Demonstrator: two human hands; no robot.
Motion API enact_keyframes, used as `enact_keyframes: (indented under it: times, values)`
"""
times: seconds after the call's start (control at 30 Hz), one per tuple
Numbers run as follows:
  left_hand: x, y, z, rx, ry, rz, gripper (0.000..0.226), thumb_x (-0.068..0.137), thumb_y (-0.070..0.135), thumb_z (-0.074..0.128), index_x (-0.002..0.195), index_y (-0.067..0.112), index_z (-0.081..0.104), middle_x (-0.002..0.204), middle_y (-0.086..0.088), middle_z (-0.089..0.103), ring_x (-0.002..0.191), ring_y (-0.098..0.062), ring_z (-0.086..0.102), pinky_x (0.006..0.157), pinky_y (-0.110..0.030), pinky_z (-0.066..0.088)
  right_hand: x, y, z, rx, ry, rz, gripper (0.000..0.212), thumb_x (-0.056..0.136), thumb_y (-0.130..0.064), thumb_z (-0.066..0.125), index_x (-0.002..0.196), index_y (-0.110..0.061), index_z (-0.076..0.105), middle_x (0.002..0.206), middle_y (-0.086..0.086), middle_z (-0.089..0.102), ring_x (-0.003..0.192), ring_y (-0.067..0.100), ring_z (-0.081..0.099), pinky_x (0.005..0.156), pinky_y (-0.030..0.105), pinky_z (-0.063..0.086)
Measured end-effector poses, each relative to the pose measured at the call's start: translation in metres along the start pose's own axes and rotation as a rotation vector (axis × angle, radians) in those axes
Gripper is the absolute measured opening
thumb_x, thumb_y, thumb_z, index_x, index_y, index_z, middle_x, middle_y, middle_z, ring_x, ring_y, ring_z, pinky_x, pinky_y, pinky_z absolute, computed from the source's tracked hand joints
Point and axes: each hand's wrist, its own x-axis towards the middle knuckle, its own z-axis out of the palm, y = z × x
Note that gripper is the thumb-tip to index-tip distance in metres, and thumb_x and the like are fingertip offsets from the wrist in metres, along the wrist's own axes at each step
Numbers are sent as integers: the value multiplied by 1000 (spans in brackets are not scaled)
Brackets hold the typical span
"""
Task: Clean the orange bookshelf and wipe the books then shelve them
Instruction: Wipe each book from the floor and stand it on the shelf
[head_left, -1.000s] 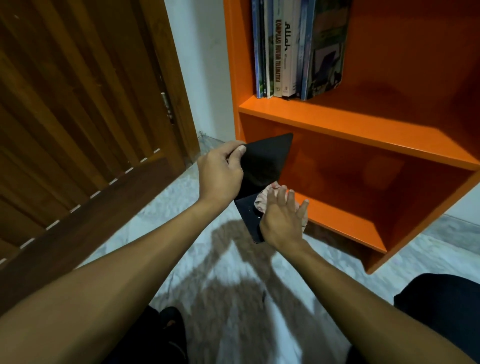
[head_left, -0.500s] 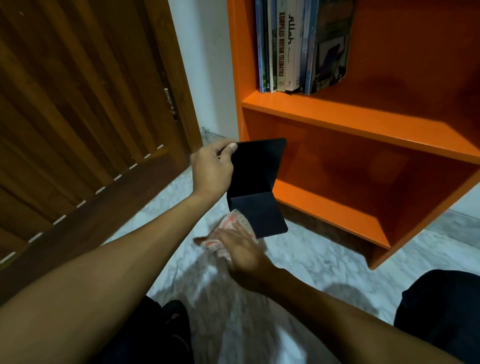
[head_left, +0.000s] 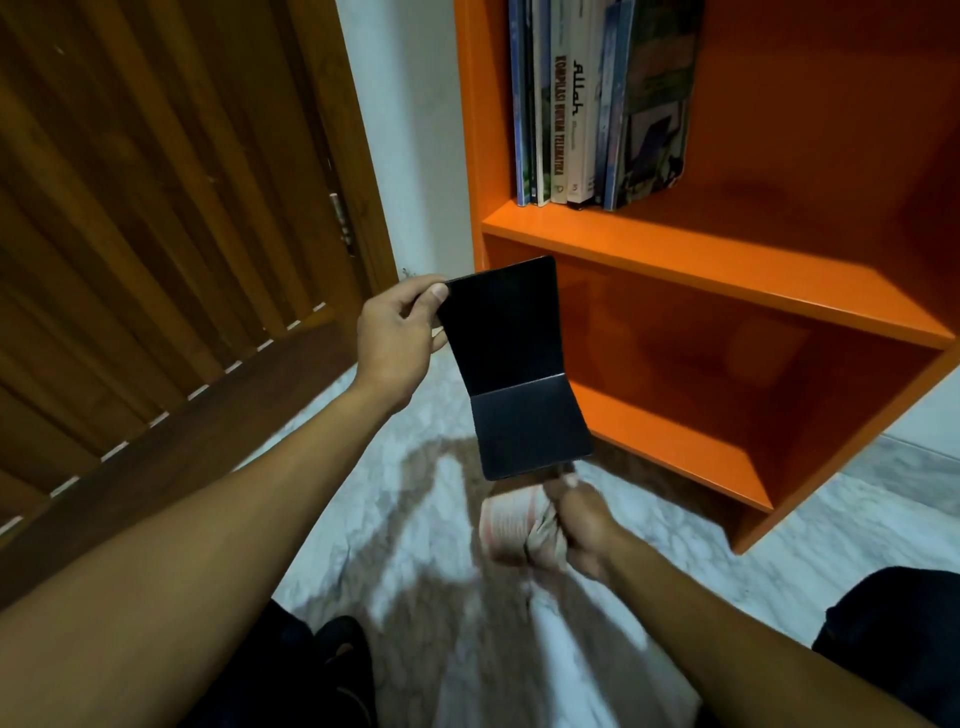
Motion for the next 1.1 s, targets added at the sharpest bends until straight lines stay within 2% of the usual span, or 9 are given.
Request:
enact_keyframes:
  times: [0.1, 0.23, 0.33, 0.47, 0.6, 0.7, 0.8, 0.9, 1.1]
  values:
    - [0, 0, -4, -20, -54, -22, 22, 102, 13, 53, 110, 14, 73, 101, 1, 74, 95, -13, 72, 84, -33, 61, -8, -33, -12, 502, -98, 111, 32, 99, -29, 53, 113, -2, 64, 150, 13, 47, 133, 39, 49, 110, 56, 38]
    - [-4, 1, 2, -34, -90, -29, 24, 103, 12, 51, 113, 11, 72, 100, 3, 74, 93, -9, 72, 83, -33, 62, -29, -72, -10, 610, -86, 77, 45, 100, -49, 47, 115, -11, 66, 109, 18, 73, 89, 37, 73, 88, 56, 53]
    - [-5, -1, 6, 22, -46, 3, 28, 104, 15, 50, 125, 15, 68, 115, 5, 71, 105, -10, 69, 92, -37, 59, -33, -78, -2, 550, -33, -5, 32, 102, -34, 51, 116, -8, 63, 97, 18, 76, 79, 35, 75, 70, 47, 58]
    - [-12, -2, 18, 285, -103, -29, 69, 101, 42, 52, 159, 29, 16, 164, 3, 27, 147, -20, 32, 120, -41, 30, -24, -68, 9, 464, 61, -108, 31, 105, -24, 47, 128, -6, 54, 113, 17, 72, 98, 35, 72, 84, 51, 58]
    - [-30, 1, 40, 17, -184, -338, 115, 83, 66, 61, 154, 32, -23, 168, 2, 9, 151, -27, 24, 119, -51, 29, -17, -52, 22, 282, 274, -302, 60, 97, -53, 50, 150, -34, 30, 148, 3, 46, 125, 31, 55, 103, 52, 45]
    - [-31, -3, 48, -165, -123, -404, 105, 91, 48, 66, 157, 33, -14, 164, -5, 24, 143, -31, 40, 111, -53, 42, -20, -44, 31, 175, 281, -419, 74, 71, -88, 50, 138, -66, 28, 126, 3, 48, 98, 23, 51, 85, 41, 43]
    - [-26, -3, 50, -327, -7, -428, 70, 100, 17, 56, 157, 31, 18, 149, -13, 49, 125, -32, 60, 97, -49, 55, -37, -48, 38, 94, 273, -594, 55, 101, -47, 45, 152, -45, 25, 152, -17, 37, 134, 2, 40, 111, 32, 35]
    - [-25, 3, 50, -402, 113, -479, 53, 102, 4, 44, 150, 22, 32, 114, -12, 68, 107, -34, 69, 90, -49, 59, -38, -46, 40, 60, 289, -693, 55, 106, -25, 41, 156, -33, 20, 137, -42, 27, 113, -39, 25, 99, -2, 27]
    - [-23, 8, 37, -385, 170, -425, 44, 102, 4, 41, 141, 23, 44, 124, -7, 66, 103, -32, 72, 82, -50, 61, -30, -45, 38, 40, 282, -712, 50, 107, -19, 39, 154, -32, 29, 153, -25, 35, 134, -13, 36, 105, 10, 33]
